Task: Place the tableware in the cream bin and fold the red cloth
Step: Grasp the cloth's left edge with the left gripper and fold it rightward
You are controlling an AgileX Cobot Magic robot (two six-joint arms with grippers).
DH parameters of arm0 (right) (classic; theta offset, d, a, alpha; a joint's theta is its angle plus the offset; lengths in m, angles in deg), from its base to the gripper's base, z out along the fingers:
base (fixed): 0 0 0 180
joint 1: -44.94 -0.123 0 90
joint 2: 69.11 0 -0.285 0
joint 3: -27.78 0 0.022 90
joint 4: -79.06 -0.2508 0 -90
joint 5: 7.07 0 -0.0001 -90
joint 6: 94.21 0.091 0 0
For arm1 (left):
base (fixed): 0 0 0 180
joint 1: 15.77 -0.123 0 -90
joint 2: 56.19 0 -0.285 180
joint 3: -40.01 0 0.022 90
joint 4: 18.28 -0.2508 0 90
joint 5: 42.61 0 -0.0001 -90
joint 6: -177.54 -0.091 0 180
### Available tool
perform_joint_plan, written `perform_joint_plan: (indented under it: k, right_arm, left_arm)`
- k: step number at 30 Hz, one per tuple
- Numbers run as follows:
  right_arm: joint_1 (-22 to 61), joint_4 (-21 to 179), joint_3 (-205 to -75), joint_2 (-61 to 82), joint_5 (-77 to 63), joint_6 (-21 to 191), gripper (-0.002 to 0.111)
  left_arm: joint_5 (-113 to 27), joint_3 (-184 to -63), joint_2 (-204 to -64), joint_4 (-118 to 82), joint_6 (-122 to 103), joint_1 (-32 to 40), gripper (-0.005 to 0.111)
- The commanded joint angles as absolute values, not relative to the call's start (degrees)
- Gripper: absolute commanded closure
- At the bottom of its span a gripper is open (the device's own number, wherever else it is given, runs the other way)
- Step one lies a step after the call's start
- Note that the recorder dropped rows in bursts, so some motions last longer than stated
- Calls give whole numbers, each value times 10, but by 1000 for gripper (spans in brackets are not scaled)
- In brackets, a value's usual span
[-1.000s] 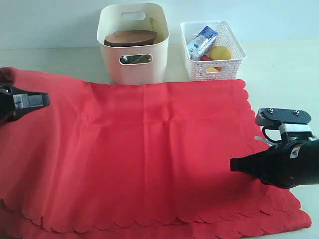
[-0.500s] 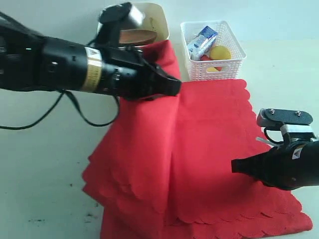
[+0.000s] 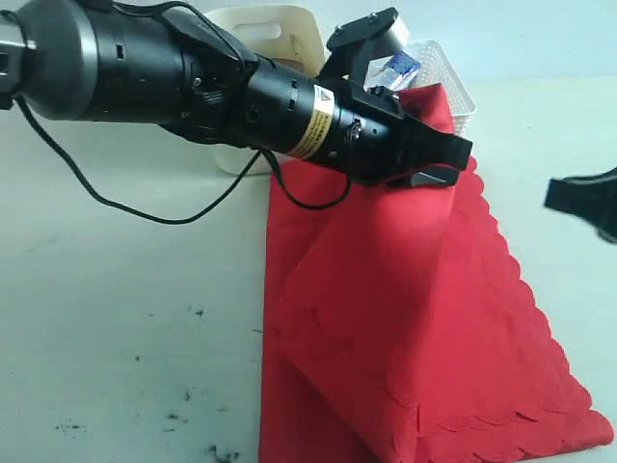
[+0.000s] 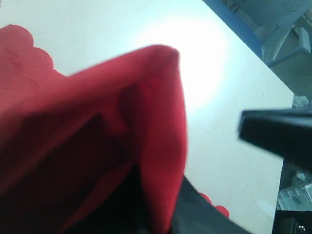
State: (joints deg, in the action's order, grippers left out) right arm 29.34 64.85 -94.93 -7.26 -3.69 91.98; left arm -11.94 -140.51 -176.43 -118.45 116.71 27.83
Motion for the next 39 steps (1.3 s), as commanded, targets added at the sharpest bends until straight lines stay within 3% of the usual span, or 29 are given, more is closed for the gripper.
perform_joint_plan:
  k: [1, 16, 19, 21, 26, 27, 39]
  right_arm:
    - [340, 661, -949, -176, -34, 930, 108]
    - [341, 662, -949, -218, -18, 930, 108]
    - [341, 662, -949, -212, -20, 930, 108]
    - [341, 662, -949, -204, -18, 930, 108]
    - [341, 662, -949, -193, -13, 930, 108]
    - [341, 662, -949, -193, -13, 930, 108]
    - [341, 662, -949, -194, -9, 924, 108]
  left_arm:
    - [-108, -1448, -1800, -1182, 1178, 283, 107]
    - [-135, -1570, -1909, -1182, 1193, 292, 106]
    - [-145, -1587, -1928, -1182, 1193, 302, 92]
    - [-148, -1599, -1939, -1182, 1193, 305, 73]
    - [-129, -1607, -1948, -1162, 1193, 305, 8]
    - [-119, -1607, -1948, -1162, 1193, 305, 2]
    - [12, -1607, -1940, -1182, 1190, 227, 3]
